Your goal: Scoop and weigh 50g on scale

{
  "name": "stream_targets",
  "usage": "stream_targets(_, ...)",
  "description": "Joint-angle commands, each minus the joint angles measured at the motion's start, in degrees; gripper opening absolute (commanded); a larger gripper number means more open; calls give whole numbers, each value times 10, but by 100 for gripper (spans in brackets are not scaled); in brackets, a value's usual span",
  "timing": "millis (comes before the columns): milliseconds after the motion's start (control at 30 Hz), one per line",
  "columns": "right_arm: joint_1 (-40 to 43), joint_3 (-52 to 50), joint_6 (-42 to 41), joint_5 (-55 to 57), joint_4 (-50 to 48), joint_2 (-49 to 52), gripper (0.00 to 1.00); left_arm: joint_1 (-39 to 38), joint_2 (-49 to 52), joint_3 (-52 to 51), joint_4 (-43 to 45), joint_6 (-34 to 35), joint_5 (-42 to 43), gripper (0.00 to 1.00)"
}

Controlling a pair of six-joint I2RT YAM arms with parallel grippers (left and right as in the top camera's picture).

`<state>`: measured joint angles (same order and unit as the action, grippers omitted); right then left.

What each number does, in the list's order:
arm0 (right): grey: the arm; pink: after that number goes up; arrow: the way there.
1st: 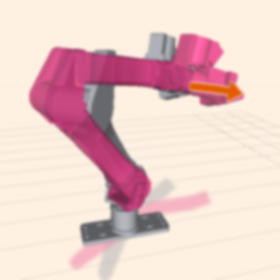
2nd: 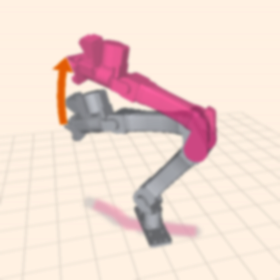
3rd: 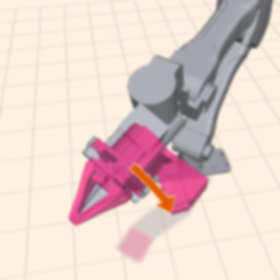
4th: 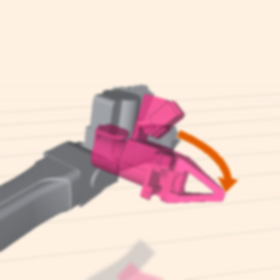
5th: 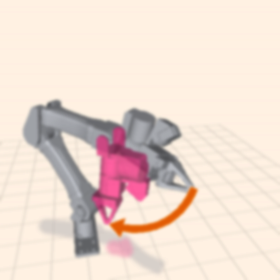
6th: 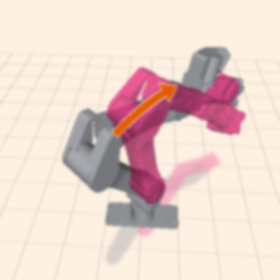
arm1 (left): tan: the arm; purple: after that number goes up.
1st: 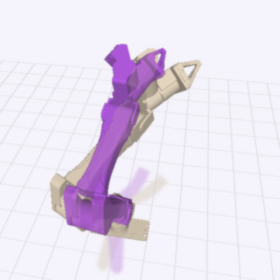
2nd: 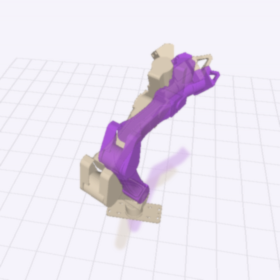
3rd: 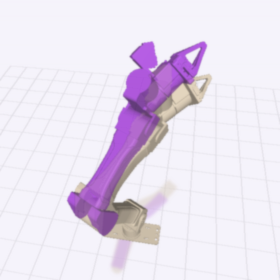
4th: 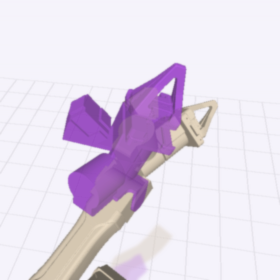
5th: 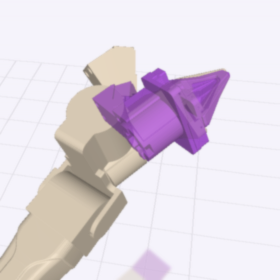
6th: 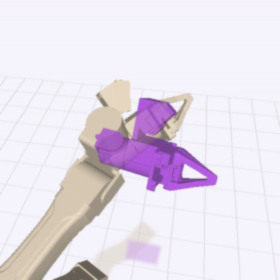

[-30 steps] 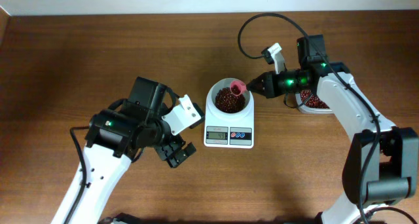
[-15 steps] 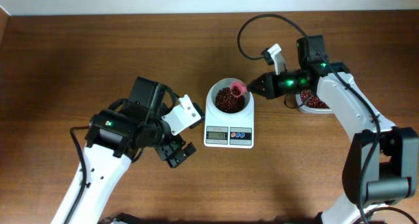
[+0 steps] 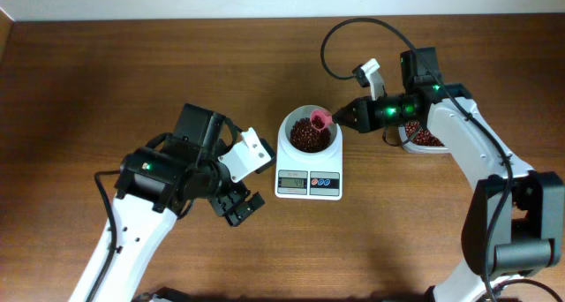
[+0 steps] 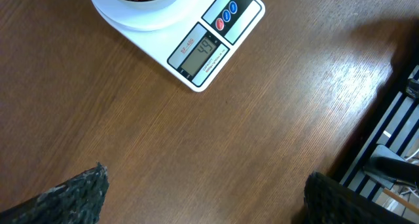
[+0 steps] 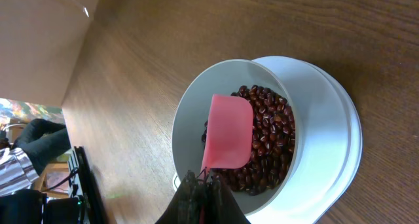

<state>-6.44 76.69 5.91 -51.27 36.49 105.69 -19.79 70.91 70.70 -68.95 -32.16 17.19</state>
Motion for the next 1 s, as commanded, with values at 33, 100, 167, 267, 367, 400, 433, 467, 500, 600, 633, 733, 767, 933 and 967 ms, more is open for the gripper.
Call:
stream_targets(33,-3,0,-2,-12,-3,-13,4,2,-4,-2,1,-9,6,99)
stream_targets(100,-3,0,2,-44,-4,-13,4,2,-4,-2,1,-9,6,99)
stream_targets(167,-3,0,57,-52,-2,-13,4,2,-4,-2,1,-9,6,99)
stream_targets(267,-3,0,14,-28,8,-12,4,2,-4,-2,1,-9,6,99)
stream_targets(367,-3,0,13,-47,-1,-12,4,2,-4,-2,1,-9,6,99)
stream_targets(400,-3,0,13,-47,-1,-12,4,2,-4,-2,1,-9,6,99)
stream_targets(433,-3,0,13,-47,-2,-12,4,2,-4,-2,1,-9,6,99)
stream_targets(467,-3,0,13,-47,-1,-12,4,2,-4,-2,1,-9,6,99)
stream_targets(500,-3,0,13,-47,-1,-12,4,2,-4,-2,1,-9,6,99)
stream_targets(600,-3,0,13,-47,-1,-12,4,2,-4,-2,1,-9,6,99)
stream_targets(633,-3,0,13,-50,-1,-12,4,2,-4,-2,1,-9,6,99)
stream_targets(733,-3,0,76,-92,-2,-12,4,2,-4,-2,1,-9,6,99)
stream_targets(767,-3,0,15,-9,7,-12,4,2,-4,-2,1,-9,6,99)
stream_targets(933,-3,0,13,-42,-1,-12,4,2,-4,-2,1,-9,6,99)
stream_targets(967,-3,0,13,-42,-1,-12,4,2,-4,-2,1,-9,6,99)
